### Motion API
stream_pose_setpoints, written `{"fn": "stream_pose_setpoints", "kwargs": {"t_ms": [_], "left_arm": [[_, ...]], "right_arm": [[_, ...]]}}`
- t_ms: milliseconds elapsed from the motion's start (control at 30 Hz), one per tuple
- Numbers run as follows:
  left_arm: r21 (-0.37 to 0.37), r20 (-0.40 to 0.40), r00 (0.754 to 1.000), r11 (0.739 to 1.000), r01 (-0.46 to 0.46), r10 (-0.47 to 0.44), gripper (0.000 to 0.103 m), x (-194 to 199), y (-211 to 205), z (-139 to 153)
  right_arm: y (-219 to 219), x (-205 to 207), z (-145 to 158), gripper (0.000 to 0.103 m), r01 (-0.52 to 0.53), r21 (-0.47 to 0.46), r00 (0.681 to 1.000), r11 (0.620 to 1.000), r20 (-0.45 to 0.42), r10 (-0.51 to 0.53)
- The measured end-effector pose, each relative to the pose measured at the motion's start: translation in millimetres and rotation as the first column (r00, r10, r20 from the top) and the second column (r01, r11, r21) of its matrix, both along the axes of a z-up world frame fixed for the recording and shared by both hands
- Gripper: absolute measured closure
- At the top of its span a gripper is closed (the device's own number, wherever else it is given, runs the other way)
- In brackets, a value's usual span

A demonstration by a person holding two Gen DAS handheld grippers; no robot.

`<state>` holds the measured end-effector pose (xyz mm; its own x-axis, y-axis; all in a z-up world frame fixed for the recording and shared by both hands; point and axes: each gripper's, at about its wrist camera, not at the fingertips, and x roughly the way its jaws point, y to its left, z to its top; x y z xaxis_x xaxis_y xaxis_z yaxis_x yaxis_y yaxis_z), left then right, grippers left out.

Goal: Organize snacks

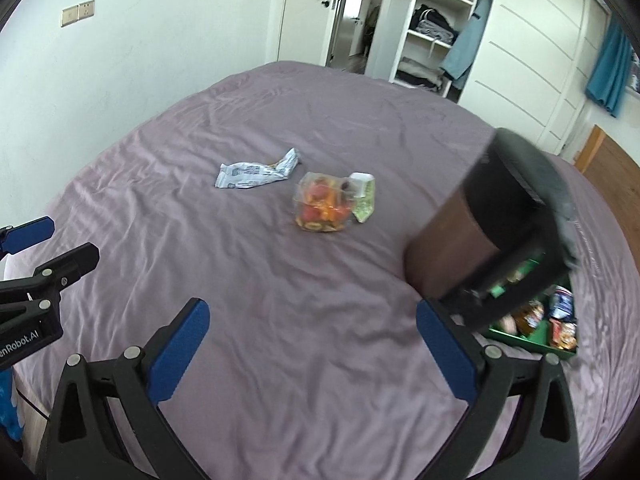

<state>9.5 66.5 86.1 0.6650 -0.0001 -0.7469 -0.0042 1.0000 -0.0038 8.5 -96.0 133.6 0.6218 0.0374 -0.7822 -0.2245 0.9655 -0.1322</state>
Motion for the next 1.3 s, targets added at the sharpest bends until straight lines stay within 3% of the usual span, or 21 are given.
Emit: {"fn": "stream_pose_setpoints", "kwargs": {"t_ms": [533, 700, 900, 1133, 1300], "left_arm": [[0.008, -0.054, 0.999, 1.000, 0.003, -0.003, 0.037, 82.5, 1.4, -42.0], [0.022, -0.026, 0.999, 1.000, 0.022, -0.021, 0.029, 107.3, 1.0, -47.6], [0.082, 0.001, 0.996, 0.993, 0.087, -0.087, 0.029, 161.3, -0.8, -57.9], [0.141, -0.050, 0.973, 0.963, 0.230, -0.225, 0.029, 227.0, -30.5, -78.1], [0.165, -0.125, 0.955, 0.944, 0.286, -0.267, 0.029, 260.4, -47.9, -105.0]], "right_arm": [[-9.5, 81.2, -48.8, 0.000, 0.062, 0.046, 0.997, 0.997, -0.043, -0.060], [-7.4, 101.4, -59.7, 0.000, 0.070, 0.067, 0.997, 0.995, -0.042, -0.067], [-4.4, 128.1, -76.8, 0.000, 0.102, 0.083, 0.994, 0.991, -0.047, -0.099], [-14.9, 168.8, -97.5, 0.000, 0.184, 0.126, 0.982, 0.975, -0.071, -0.176], [-20.2, 192.0, -111.6, 0.000, 0.215, 0.168, 0.975, 0.962, -0.098, -0.201]]}}
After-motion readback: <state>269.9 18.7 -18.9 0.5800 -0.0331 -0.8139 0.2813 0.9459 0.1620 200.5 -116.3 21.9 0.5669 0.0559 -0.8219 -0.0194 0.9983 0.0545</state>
